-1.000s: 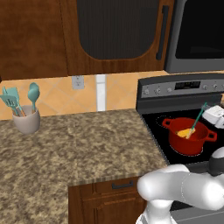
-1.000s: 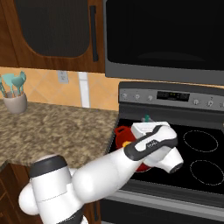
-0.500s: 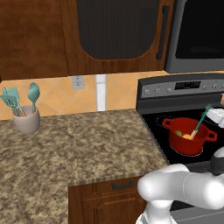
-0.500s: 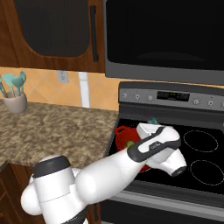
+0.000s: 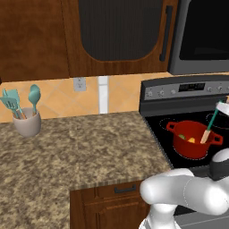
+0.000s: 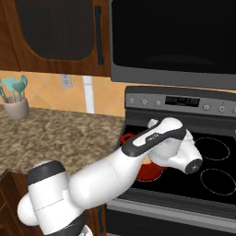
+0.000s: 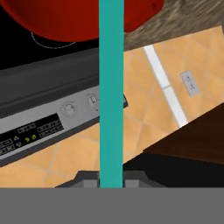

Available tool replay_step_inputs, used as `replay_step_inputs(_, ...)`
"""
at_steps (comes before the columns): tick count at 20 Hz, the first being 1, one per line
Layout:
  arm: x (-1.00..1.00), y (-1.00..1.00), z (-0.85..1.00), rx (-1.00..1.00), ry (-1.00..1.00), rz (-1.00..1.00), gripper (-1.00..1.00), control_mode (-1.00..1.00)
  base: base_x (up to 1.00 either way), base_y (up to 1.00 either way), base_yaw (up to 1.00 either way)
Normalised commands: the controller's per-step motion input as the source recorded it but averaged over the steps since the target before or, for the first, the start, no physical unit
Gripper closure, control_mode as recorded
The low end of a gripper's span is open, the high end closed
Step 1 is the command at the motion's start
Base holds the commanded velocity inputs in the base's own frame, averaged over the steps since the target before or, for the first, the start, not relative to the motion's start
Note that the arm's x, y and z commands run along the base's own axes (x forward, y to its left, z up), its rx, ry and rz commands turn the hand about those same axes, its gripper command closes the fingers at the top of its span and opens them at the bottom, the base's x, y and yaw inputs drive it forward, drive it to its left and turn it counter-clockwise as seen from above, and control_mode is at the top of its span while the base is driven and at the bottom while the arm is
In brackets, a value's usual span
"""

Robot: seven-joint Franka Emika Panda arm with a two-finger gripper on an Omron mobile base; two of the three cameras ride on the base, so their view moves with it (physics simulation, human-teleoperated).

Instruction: Put the lime and corn in the pot. Retrieve the spatula and lightly stir the vegetables in the pot.

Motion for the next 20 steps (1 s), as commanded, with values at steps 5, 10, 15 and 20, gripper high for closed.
replay_step_inputs(5, 0.33, 0.17, -0.03, 0.08, -0.06, -0.01, 1.00, -1.00, 0.00, 0.00, 0.00)
replay_step_inputs(10, 0.39, 0.13, -0.35, 0.07, -0.05, -0.01, 1.00, -1.00, 0.00, 0.00, 0.00)
replay_step_inputs(15, 0.48, 0.02, -0.65, 0.01, 0.00, 0.00, 1.00, -1.00, 0.00, 0.00, 0.00)
replay_step_inputs(20, 0.36, 0.00, -0.56, -0.02, 0.07, 0.00, 1.00, -1.00, 0.00, 0.00, 0.00)
